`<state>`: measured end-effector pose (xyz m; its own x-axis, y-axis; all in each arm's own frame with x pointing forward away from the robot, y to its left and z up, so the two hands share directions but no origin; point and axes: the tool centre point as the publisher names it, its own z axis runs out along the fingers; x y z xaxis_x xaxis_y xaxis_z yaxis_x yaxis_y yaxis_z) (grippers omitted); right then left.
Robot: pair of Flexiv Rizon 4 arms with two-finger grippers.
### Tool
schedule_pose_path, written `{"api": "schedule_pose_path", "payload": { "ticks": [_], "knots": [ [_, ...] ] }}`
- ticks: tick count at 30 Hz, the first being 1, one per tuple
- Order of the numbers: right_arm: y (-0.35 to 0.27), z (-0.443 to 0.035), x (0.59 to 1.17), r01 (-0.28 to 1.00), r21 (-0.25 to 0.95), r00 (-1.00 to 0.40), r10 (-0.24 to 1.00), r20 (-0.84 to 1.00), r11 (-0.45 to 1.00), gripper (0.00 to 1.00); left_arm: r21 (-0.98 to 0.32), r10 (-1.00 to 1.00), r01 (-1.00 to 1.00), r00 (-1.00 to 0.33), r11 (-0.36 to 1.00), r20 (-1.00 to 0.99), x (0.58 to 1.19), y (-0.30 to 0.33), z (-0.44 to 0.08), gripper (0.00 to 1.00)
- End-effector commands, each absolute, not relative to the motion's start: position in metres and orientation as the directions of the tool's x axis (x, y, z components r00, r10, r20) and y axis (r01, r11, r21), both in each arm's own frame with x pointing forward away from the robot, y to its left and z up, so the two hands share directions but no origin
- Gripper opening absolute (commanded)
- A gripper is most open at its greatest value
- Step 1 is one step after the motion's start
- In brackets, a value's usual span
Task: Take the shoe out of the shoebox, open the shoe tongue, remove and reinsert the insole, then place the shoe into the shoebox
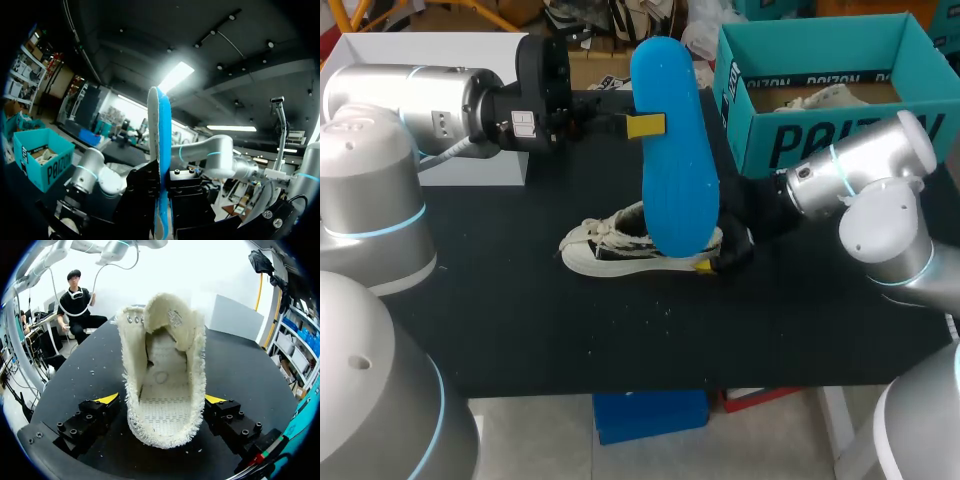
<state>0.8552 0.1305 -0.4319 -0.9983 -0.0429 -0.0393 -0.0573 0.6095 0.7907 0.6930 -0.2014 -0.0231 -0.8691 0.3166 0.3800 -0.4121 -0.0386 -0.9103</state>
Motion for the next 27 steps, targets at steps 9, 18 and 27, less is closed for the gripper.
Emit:
{"api": "schedule_pose_path", "payload": {
  "ticks": [9,18,27],
  "knots": [
    [0.128,-0.434,0.854,-0.043,0.740,-0.999,-0.035,-0.026,0.672,1.00,-0.911,0.314,-0.411,-0.871,-0.041,0.379,0.692,-0.203,-0.024,0.00],
    [0.124,-0.422,0.858,-0.067,0.609,-0.998,-0.059,-0.034,0.790,1.00,-0.911,0.314,-0.411,-0.871,-0.041,0.379,0.692,-0.203,-0.024,0.00],
    [0.126,-0.405,0.868,-0.099,0.402,-0.995,-0.102,-0.014,0.910,1.00,-0.911,0.314,-0.411,-0.871,-0.041,0.379,0.692,-0.203,-0.024,0.00]
  ]
}}
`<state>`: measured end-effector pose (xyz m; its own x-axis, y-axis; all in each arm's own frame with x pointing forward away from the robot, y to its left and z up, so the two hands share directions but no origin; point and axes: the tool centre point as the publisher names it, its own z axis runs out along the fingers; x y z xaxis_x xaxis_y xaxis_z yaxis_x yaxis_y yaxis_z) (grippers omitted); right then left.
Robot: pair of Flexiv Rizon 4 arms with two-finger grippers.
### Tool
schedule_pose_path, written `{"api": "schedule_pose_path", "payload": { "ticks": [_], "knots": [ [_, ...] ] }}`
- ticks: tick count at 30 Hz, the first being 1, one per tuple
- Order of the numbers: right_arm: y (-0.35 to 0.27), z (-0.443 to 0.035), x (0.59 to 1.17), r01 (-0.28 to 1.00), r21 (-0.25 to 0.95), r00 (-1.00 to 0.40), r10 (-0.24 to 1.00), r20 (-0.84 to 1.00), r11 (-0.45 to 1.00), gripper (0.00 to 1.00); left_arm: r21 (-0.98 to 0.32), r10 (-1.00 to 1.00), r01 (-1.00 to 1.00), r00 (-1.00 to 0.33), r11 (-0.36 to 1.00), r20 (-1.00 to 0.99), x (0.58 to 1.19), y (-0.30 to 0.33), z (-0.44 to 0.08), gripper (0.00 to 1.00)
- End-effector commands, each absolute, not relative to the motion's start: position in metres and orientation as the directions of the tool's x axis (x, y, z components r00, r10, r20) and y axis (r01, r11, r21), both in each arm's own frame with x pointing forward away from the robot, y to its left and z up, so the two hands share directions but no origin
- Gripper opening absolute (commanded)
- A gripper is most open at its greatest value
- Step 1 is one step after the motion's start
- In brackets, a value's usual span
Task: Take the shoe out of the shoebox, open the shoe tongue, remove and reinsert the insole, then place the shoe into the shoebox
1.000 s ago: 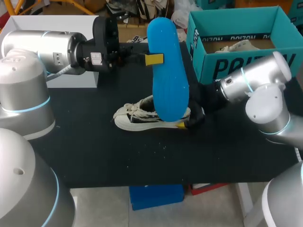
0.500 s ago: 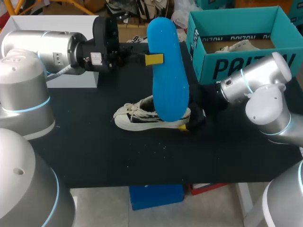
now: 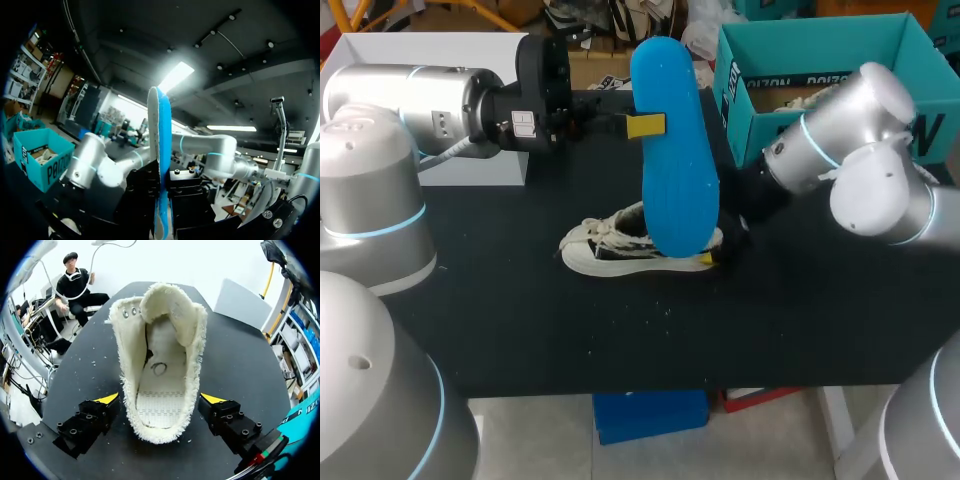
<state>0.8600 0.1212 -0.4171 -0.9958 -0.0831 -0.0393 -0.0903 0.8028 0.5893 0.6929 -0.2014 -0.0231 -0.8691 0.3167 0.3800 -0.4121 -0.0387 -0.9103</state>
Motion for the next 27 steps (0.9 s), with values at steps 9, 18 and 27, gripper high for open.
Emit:
{"api": "schedule_pose_path", "payload": {
  "ticks": [9,18,27],
  "knots": [
    [0.134,-0.394,0.883,-0.086,0.312,-0.995,-0.095,0.013,0.946,1.00,-0.911,0.314,-0.411,-0.871,-0.041,0.379,0.692,-0.203,-0.024,0.00],
    [0.140,-0.389,0.892,-0.076,0.252,-0.996,-0.086,0.028,0.965,1.00,-0.911,0.314,-0.411,-0.871,-0.041,0.379,0.692,-0.203,-0.024,0.00],
    [0.153,-0.385,0.894,-0.091,0.113,-0.995,-0.096,0.039,0.989,0.71,-0.911,0.314,-0.411,-0.871,-0.041,0.379,0.692,-0.203,-0.024,0.00]
  ]
}}
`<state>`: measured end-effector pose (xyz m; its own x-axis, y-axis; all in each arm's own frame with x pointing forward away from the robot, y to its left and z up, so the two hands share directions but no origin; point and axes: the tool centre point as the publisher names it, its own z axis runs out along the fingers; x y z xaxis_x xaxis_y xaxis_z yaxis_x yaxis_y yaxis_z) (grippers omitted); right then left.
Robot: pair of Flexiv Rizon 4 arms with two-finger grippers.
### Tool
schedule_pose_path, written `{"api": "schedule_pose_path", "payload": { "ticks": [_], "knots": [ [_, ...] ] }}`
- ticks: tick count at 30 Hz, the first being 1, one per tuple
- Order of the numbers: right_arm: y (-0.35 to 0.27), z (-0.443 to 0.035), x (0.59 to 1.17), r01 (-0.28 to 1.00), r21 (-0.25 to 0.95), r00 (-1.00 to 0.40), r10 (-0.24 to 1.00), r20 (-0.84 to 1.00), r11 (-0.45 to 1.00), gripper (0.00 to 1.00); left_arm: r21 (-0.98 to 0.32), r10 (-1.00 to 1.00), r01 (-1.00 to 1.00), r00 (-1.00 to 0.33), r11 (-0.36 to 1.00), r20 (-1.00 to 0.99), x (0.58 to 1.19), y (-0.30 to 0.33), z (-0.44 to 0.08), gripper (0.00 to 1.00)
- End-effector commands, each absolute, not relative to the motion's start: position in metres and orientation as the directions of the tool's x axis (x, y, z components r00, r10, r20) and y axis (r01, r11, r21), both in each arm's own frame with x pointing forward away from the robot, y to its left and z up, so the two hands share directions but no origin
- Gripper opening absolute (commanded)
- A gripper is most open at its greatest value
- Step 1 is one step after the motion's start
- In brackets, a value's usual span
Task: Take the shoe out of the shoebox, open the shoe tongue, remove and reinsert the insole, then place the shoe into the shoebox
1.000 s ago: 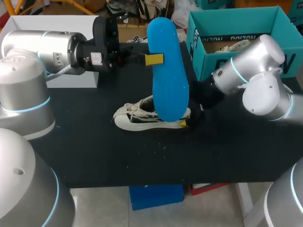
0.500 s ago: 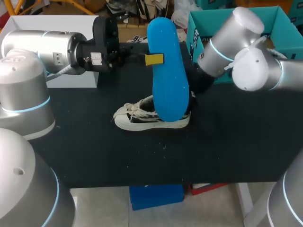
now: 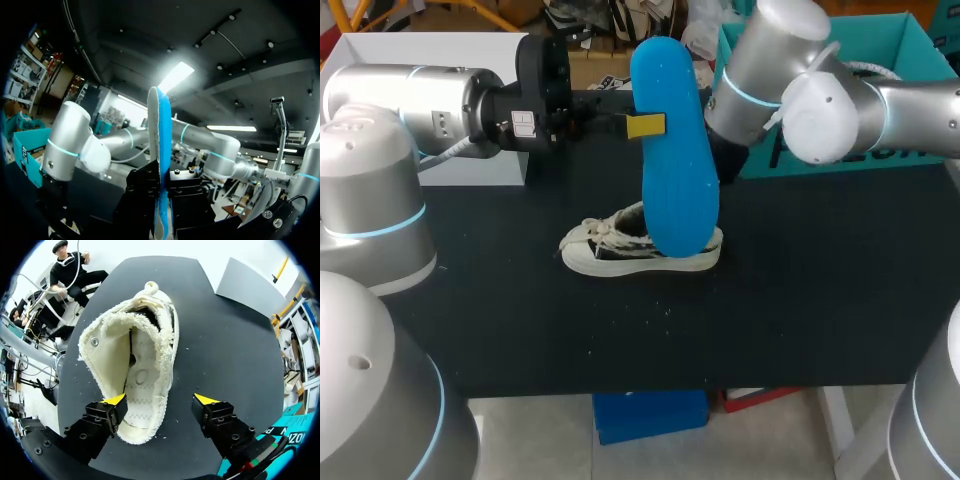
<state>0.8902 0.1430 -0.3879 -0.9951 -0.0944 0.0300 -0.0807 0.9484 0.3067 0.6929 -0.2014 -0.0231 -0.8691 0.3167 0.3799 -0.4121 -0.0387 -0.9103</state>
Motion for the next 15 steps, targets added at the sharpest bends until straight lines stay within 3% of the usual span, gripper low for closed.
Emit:
{"api": "schedule_pose_path", "payload": {
  "ticks": [1,10,15],
  "knots": [
    [0.154,-0.385,0.894,-0.093,0.100,-0.994,-0.098,0.041,0.991,0.73,-0.911,0.314,-0.411,-0.871,-0.041,0.379,0.692,-0.203,-0.024,0.00],
    [0.171,-0.384,0.894,-0.120,0.029,-0.991,-0.121,0.052,0.992,0.75,-0.911,0.314,-0.411,-0.871,-0.041,0.379,0.692,-0.203,-0.024,0.00],
    [0.179,-0.384,0.894,-0.133,0.003,-0.989,-0.133,0.059,0.991,0.70,-0.911,0.314,-0.411,-0.871,-0.041,0.379,0.692,-0.203,-0.024,0.00]
  ]
}}
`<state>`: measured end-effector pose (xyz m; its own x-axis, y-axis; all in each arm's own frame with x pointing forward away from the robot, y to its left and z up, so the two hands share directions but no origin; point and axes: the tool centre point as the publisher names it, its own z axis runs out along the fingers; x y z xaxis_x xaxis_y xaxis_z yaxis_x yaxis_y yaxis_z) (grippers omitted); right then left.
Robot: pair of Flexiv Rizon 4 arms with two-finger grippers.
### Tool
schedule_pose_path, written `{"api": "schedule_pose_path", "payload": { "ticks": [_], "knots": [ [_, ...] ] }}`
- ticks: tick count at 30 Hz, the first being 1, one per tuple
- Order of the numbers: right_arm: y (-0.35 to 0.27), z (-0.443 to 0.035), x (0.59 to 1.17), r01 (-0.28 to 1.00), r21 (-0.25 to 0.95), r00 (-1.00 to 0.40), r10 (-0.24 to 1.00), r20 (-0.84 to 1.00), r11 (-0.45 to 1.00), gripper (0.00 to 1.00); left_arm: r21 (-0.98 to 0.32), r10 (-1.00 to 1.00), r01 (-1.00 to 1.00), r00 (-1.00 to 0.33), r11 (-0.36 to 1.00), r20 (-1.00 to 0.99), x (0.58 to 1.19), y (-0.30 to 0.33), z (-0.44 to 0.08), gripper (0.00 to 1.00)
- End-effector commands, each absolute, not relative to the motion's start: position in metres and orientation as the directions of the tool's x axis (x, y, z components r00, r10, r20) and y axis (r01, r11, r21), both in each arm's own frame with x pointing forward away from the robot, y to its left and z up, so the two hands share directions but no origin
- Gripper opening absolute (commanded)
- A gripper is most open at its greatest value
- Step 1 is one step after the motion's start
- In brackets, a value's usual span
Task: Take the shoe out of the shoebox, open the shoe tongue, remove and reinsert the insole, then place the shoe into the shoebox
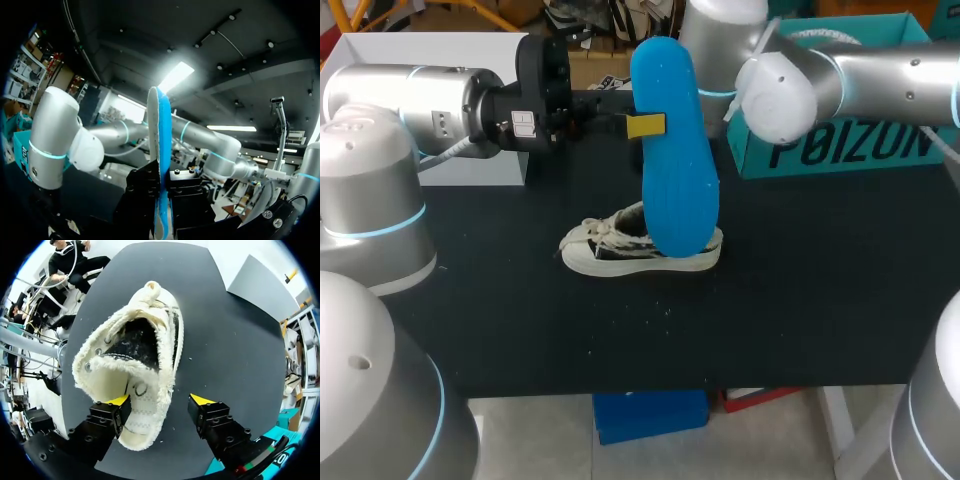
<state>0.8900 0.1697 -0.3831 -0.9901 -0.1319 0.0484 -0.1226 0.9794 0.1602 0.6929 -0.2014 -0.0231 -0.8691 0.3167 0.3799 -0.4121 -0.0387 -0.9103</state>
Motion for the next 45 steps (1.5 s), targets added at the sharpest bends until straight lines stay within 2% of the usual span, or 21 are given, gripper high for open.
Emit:
{"api": "schedule_pose_path", "payload": {
  "ticks": [1,7,9,13,16,18,19,21,22,45],
  "knots": [
    [0.181,-0.384,0.895,-0.134,0.002,-0.989,-0.133,0.059,0.991,0.68,-0.911,0.314,-0.411,-0.871,-0.041,0.379,0.692,-0.203,-0.024,0.00],
    [0.189,-0.383,0.893,-0.137,-0.009,-0.989,-0.137,0.063,0.990,0.69,-0.911,0.314,-0.411,-0.871,-0.041,0.379,0.692,-0.203,-0.024,0.00],
    [0.190,-0.384,0.894,-0.139,-0.011,-0.988,-0.138,0.063,0.990,0.73,-0.911,0.314,-0.411,-0.871,-0.041,0.379,0.692,-0.203,-0.024,0.00],
    [0.194,-0.385,0.891,-0.139,-0.009,-0.988,-0.138,0.066,0.990,0.65,-0.911,0.314,-0.411,-0.871,-0.041,0.379,0.692,-0.203,-0.024,0.00],
    [0.198,-0.385,0.888,-0.140,-0.007,-0.988,-0.139,0.070,0.990,0.49,-0.911,0.314,-0.411,-0.871,-0.041,0.379,0.692,-0.203,-0.024,0.00],
    [0.198,-0.386,0.887,-0.140,-0.003,-0.988,-0.139,0.073,0.990,0.44,-0.911,0.314,-0.411,-0.871,-0.041,0.379,0.692,-0.203,-0.024,0.00],
    [0.198,-0.387,0.886,-0.139,0.003,-0.987,-0.139,0.079,0.990,0.35,-0.911,0.314,-0.411,-0.871,-0.041,0.379,0.692,-0.203,-0.024,0.00],
    [0.199,-0.389,0.882,-0.142,0.020,-0.984,-0.143,0.110,0.990,0.00,-0.911,0.314,-0.411,-0.871,-0.041,0.379,0.692,-0.203,-0.024,0.00],
    [0.201,-0.389,0.879,-0.135,0.047,-0.980,-0.140,0.141,0.990,0.00,-0.911,0.314,-0.411,-0.871,-0.041,0.379,0.692,-0.203,-0.024,0.00],
    [0.201,-0.389,0.879,-0.135,0.047,-0.980,-0.140,0.141,0.990,0.00,-0.911,0.314,-0.411,-0.871,-0.041,0.379,0.692,-0.203,-0.024,0.00]
  ]
}}
